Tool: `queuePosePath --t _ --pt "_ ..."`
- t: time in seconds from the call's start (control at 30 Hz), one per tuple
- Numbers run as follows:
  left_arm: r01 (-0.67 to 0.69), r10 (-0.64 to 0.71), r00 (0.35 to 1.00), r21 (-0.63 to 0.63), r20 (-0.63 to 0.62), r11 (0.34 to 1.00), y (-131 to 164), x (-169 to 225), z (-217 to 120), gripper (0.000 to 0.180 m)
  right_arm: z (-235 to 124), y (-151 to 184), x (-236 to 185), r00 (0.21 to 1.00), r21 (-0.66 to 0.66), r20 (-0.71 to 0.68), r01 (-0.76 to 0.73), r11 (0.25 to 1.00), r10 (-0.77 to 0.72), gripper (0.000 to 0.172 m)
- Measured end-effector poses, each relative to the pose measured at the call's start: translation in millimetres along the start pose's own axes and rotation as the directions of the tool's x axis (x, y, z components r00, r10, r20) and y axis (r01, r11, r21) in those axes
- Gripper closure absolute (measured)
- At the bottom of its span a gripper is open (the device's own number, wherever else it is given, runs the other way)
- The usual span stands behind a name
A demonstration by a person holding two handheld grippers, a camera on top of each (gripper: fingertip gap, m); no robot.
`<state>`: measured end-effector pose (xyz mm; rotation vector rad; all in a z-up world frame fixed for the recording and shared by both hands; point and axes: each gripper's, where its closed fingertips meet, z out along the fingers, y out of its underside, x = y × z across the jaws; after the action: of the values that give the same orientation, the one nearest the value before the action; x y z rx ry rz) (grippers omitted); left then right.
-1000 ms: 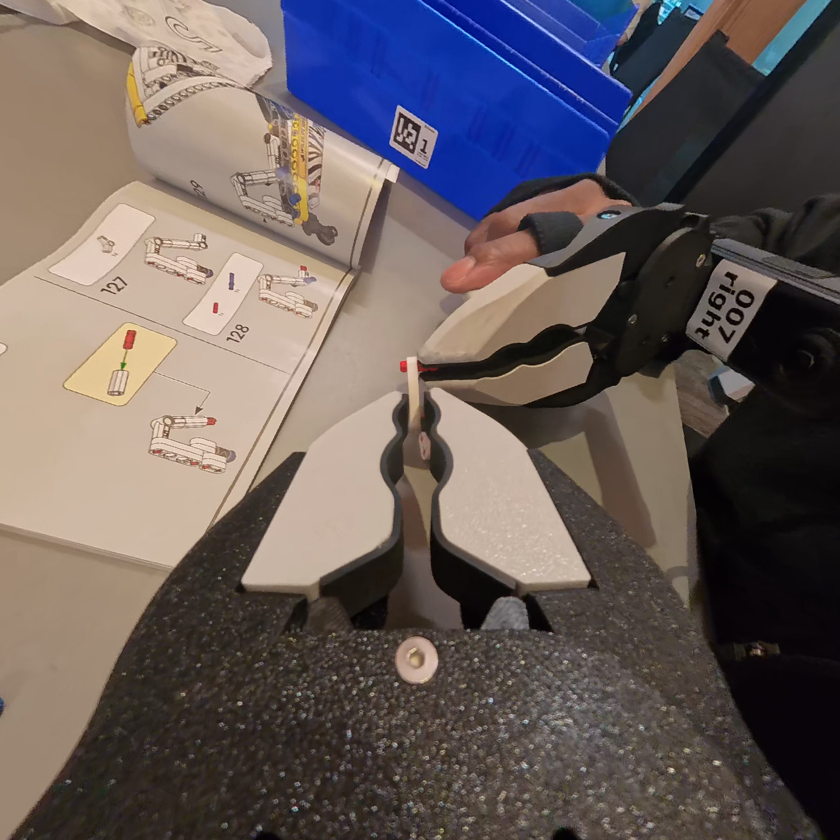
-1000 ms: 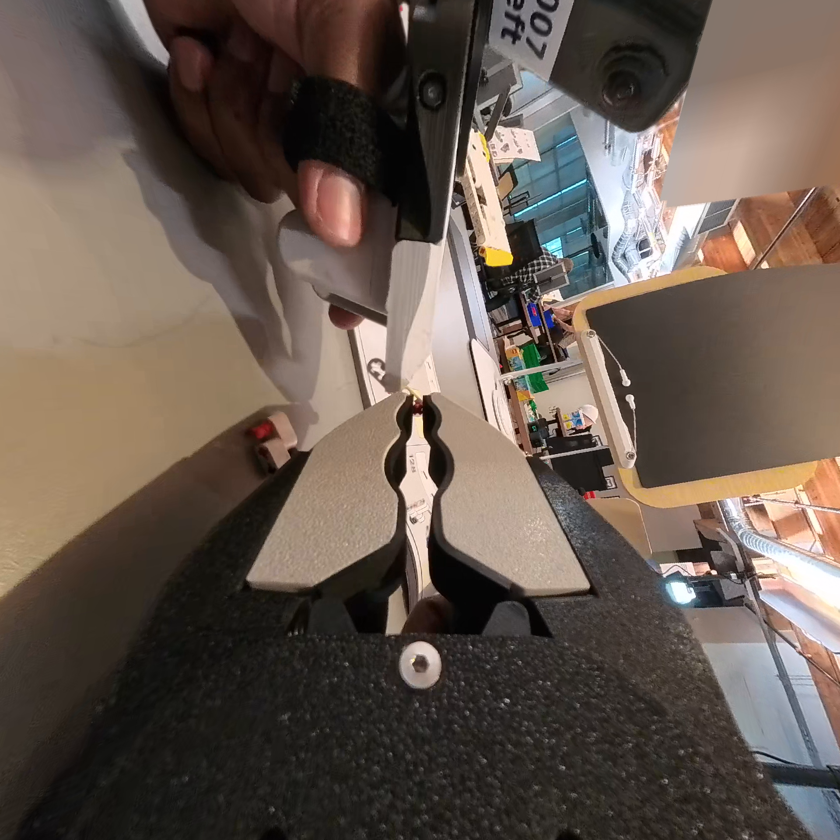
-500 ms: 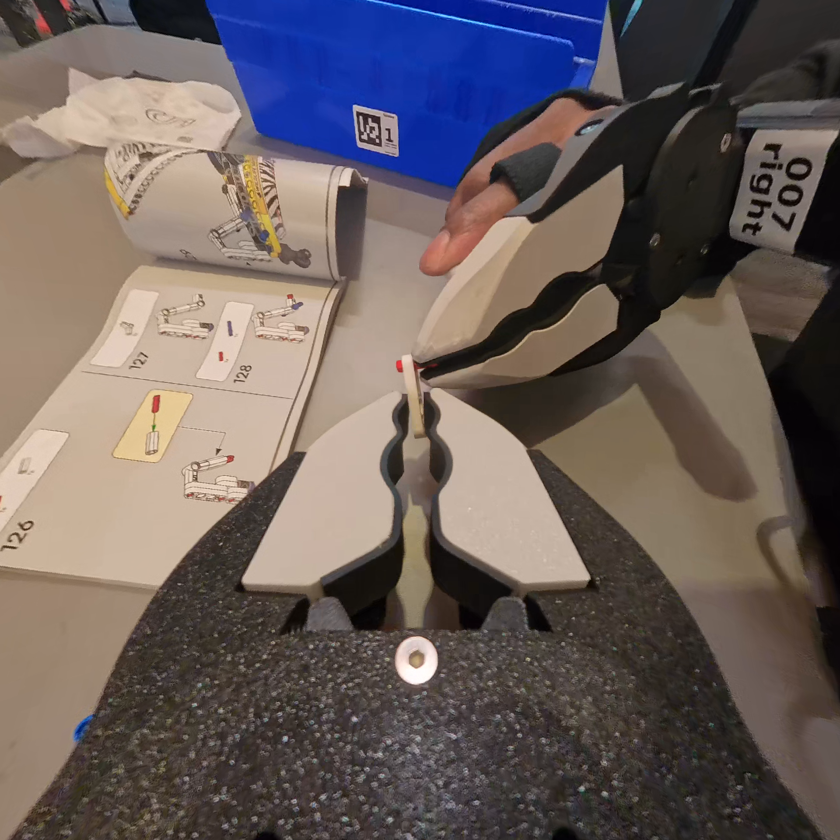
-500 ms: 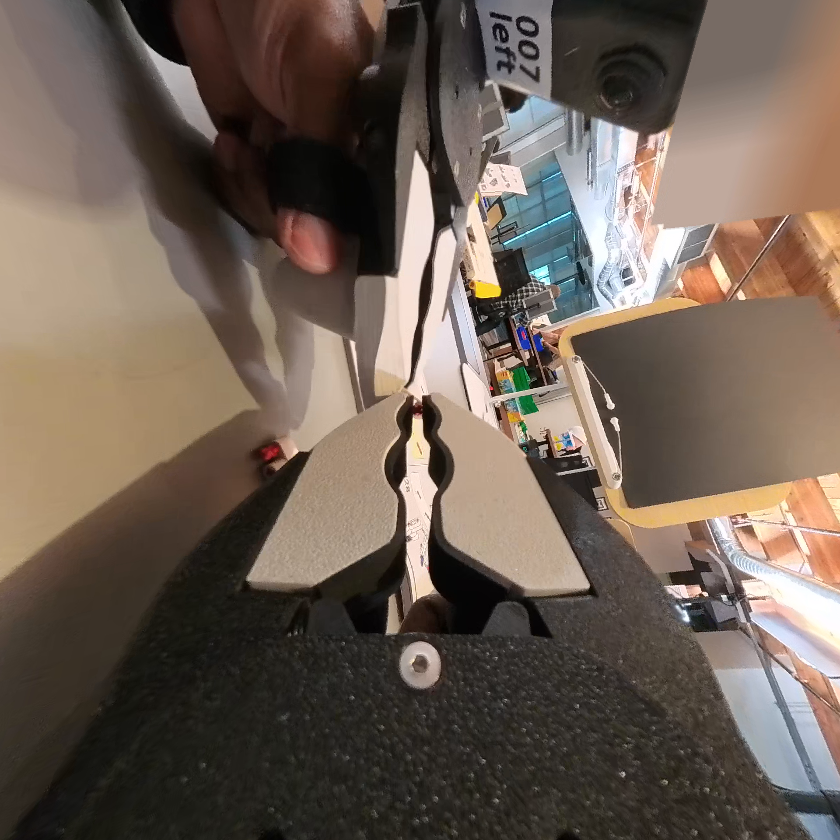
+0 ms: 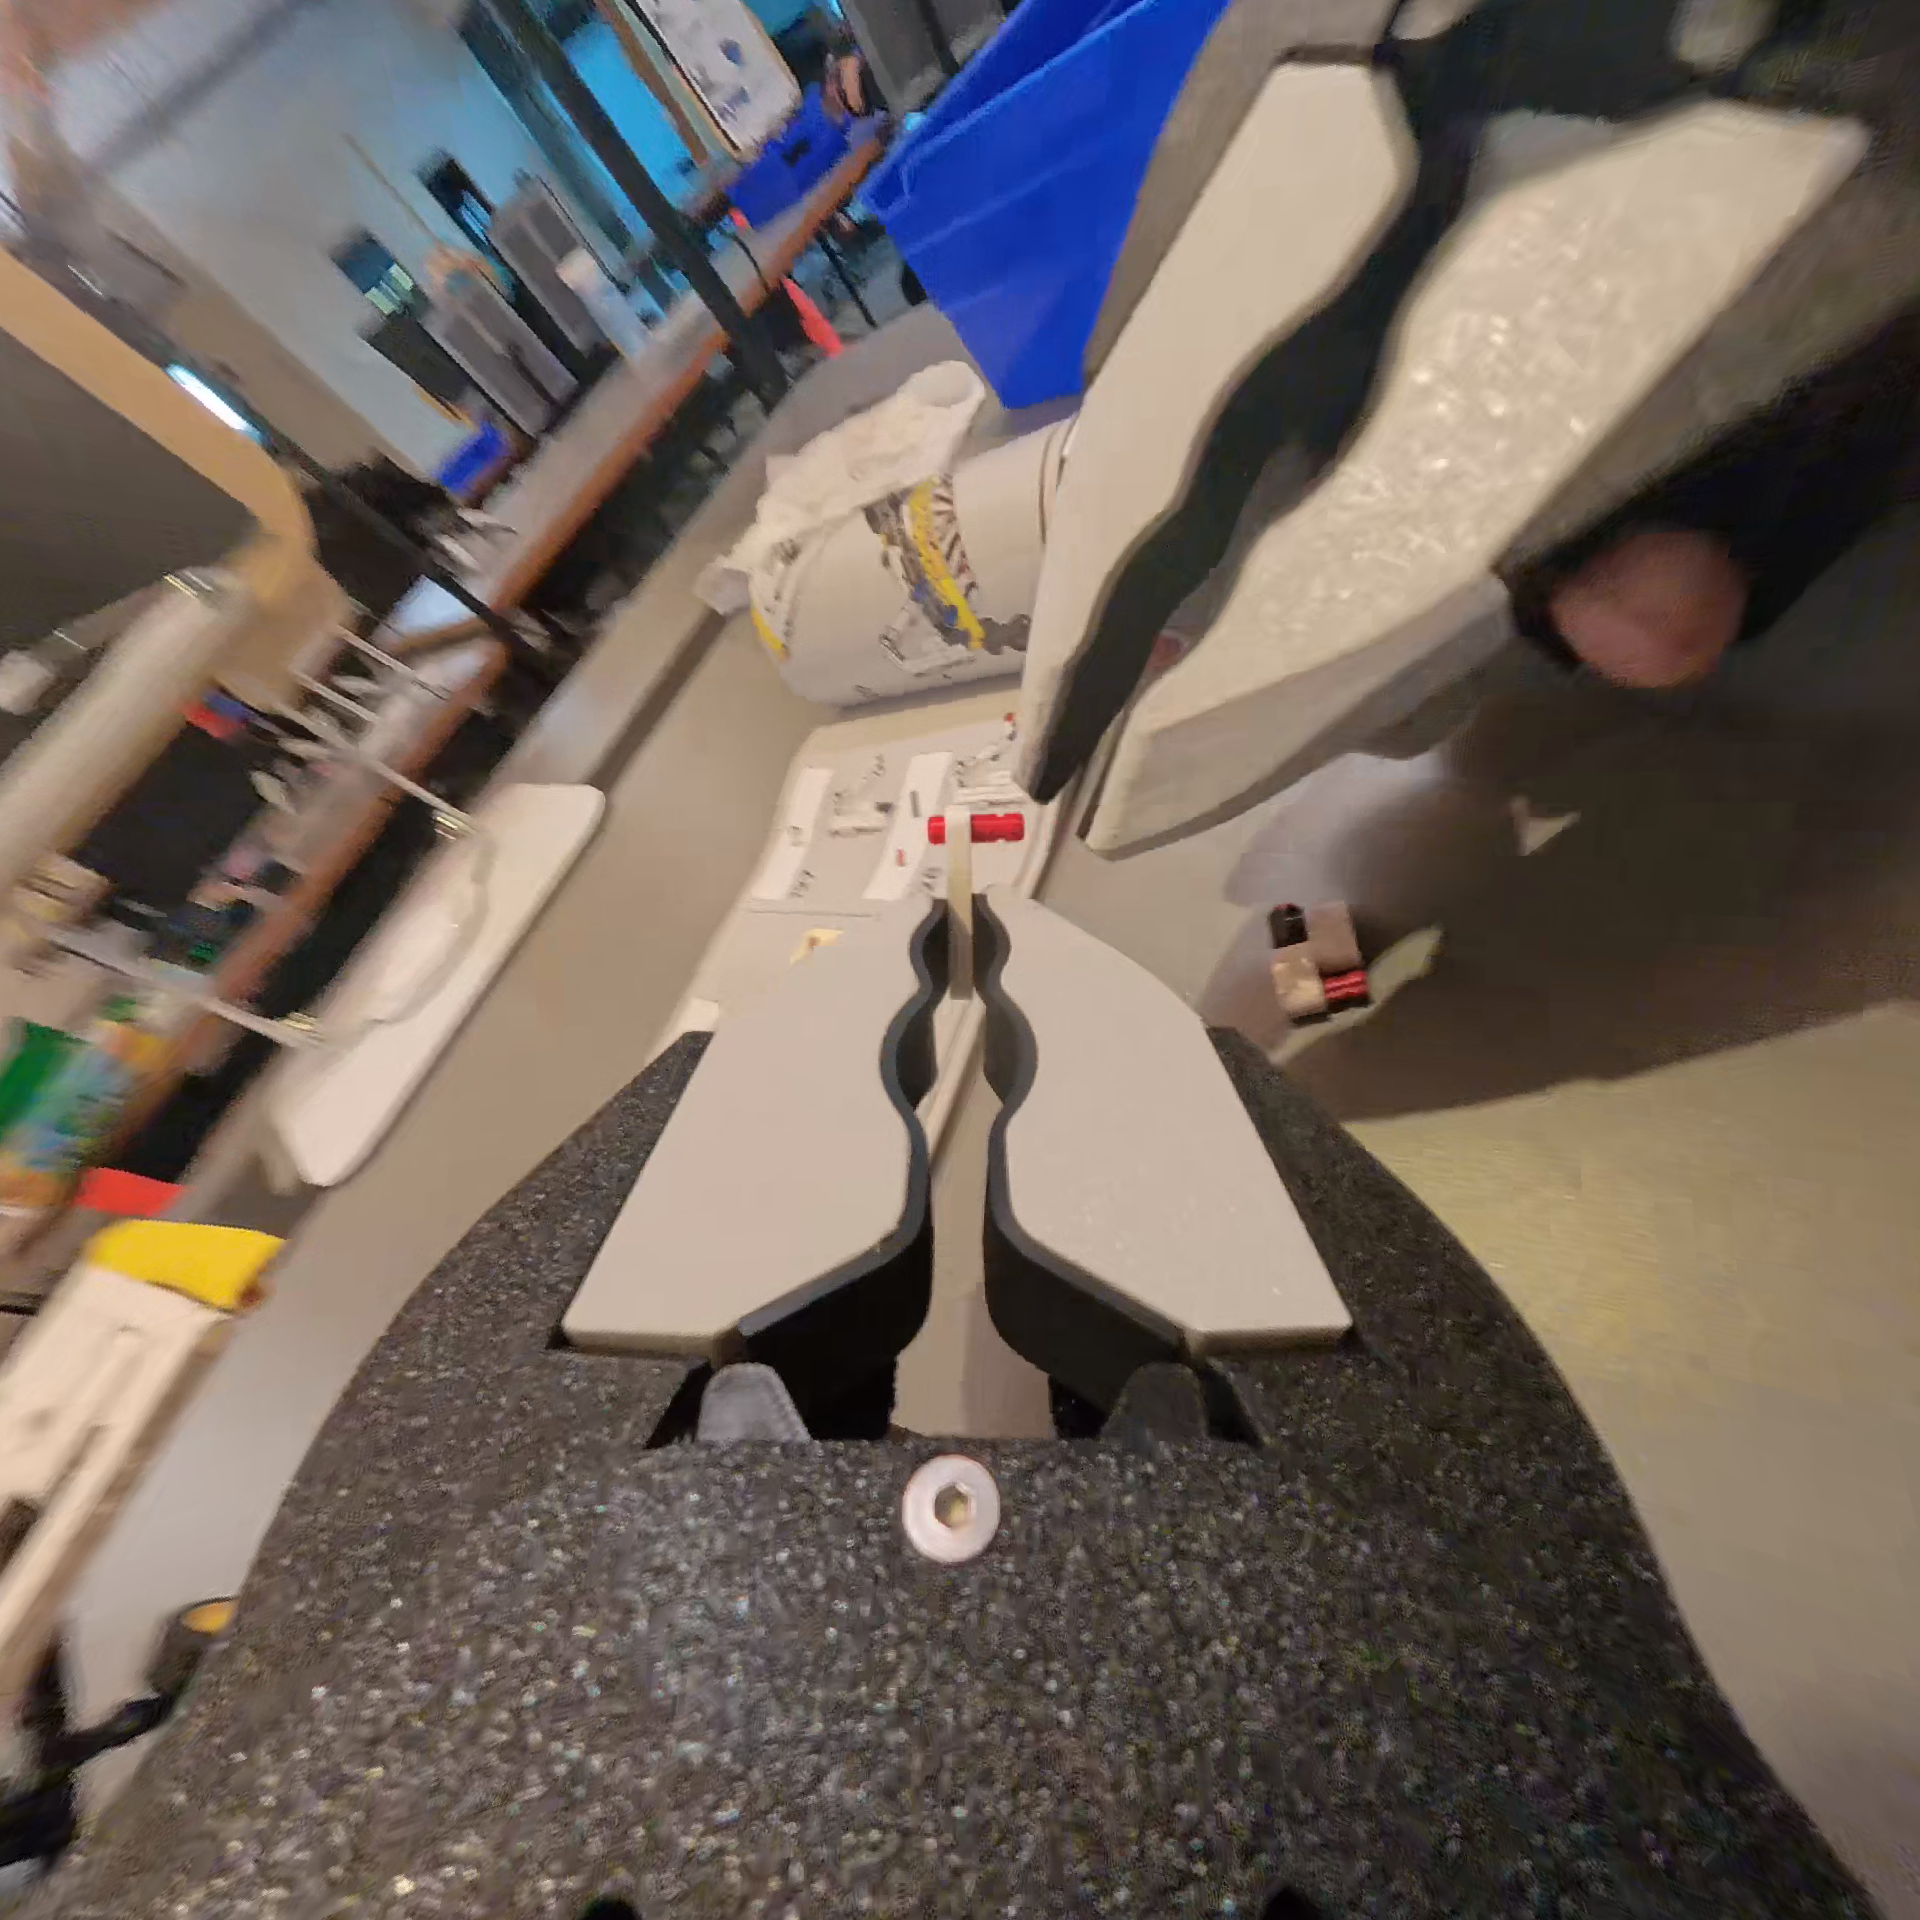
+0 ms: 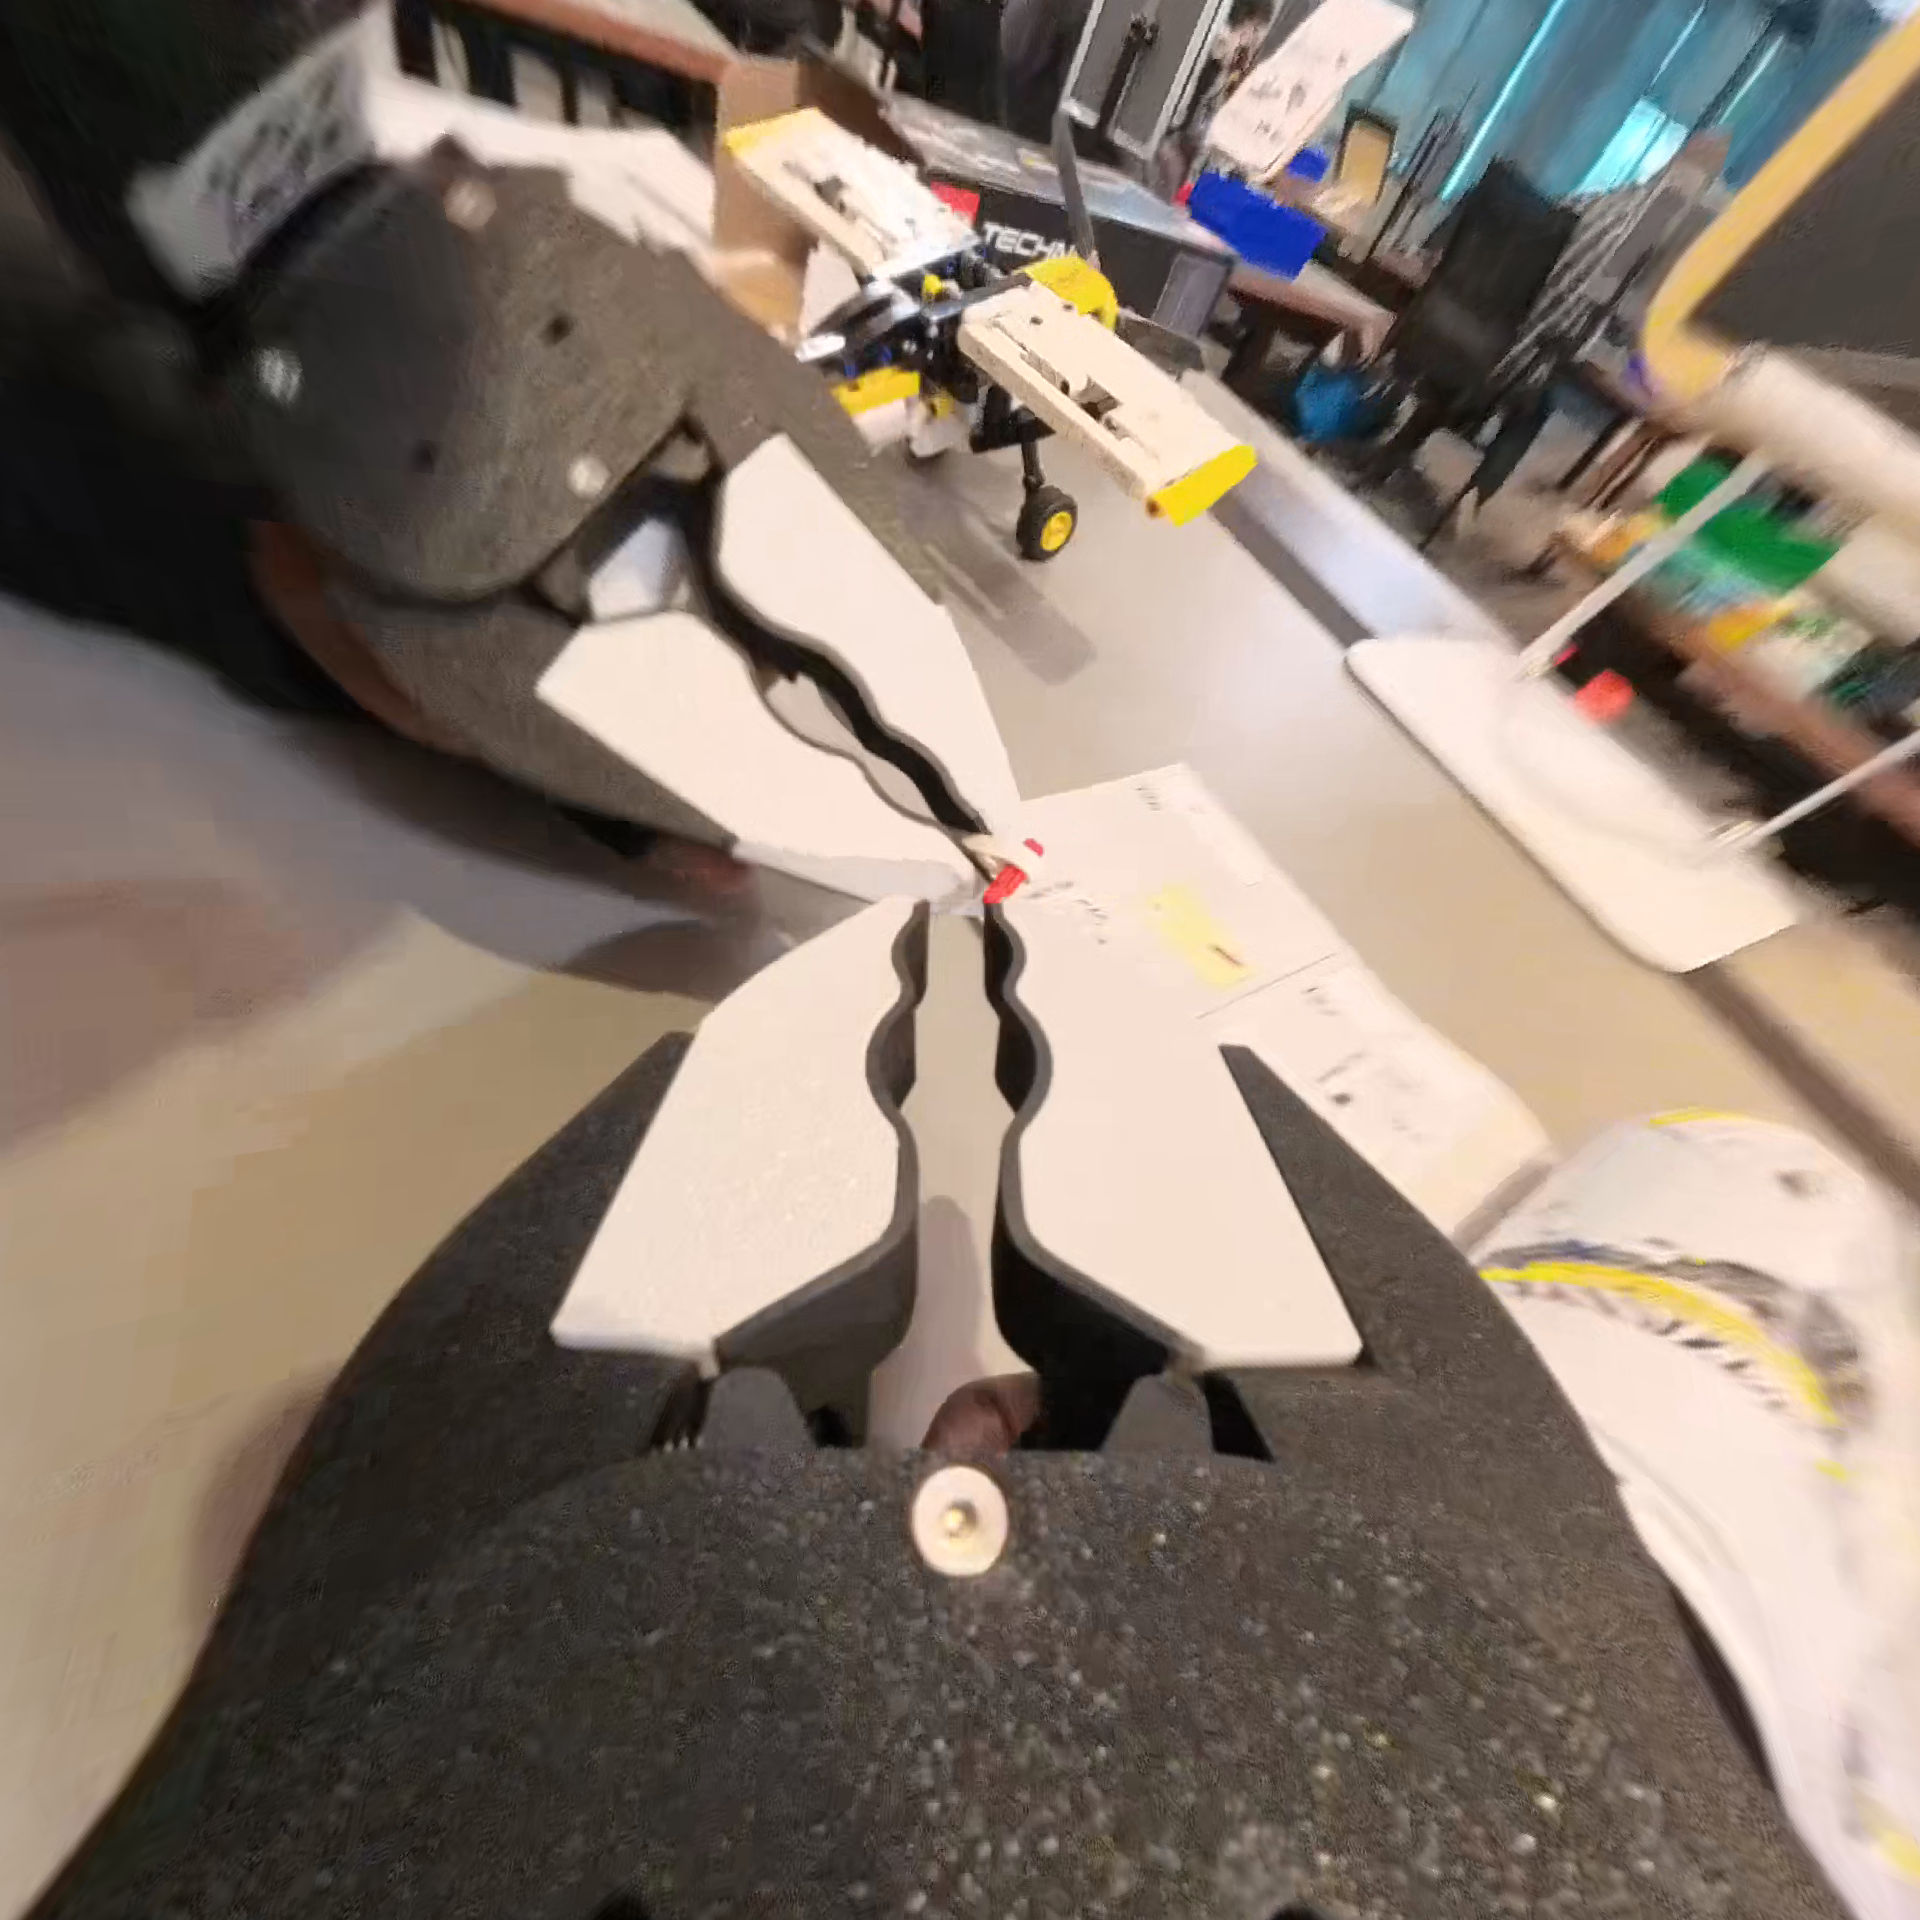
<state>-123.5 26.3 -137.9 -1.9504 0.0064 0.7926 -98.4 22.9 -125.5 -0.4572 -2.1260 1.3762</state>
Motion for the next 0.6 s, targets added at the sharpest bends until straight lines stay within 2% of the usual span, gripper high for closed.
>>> queuePosePath --t 0.1,0.2,0.3,0.43,0.6 --pt "-0.150 0.148 0.984 0.013 0.100 0.989 -7 -5 -3 0.176 0 -4 0 0.975 0.002 0.067 -0.213 0.977 0.212 0.160" --pt "-0.227 0.221 0.965 0.022 0.144 0.974 -11 -6 -4 0.176 -1 -4 2 0.945 -0.006 0.097 -0.312 0.950 0.311 0.159" --pt "-0.302 0.292 0.942 0.035 0.167 0.953 -18 -1 -5 0.176 -1 0 1 0.942 -0.025 0.098 -0.319 0.948 0.320 0.156" --pt "-0.365 0.355 0.917 0.024 0.184 0.931 -19 1 -3 0.176 -2 1 -1 0.946 -0.036 0.108 -0.302 0.953 0.304 0.164" --pt "-0.489 0.478 0.861 0.028 0.176 0.872 -18 6 -2 0.176 -3 6 -2 0.958 -0.060 0.117 -0.256 0.965 0.261 0.164"
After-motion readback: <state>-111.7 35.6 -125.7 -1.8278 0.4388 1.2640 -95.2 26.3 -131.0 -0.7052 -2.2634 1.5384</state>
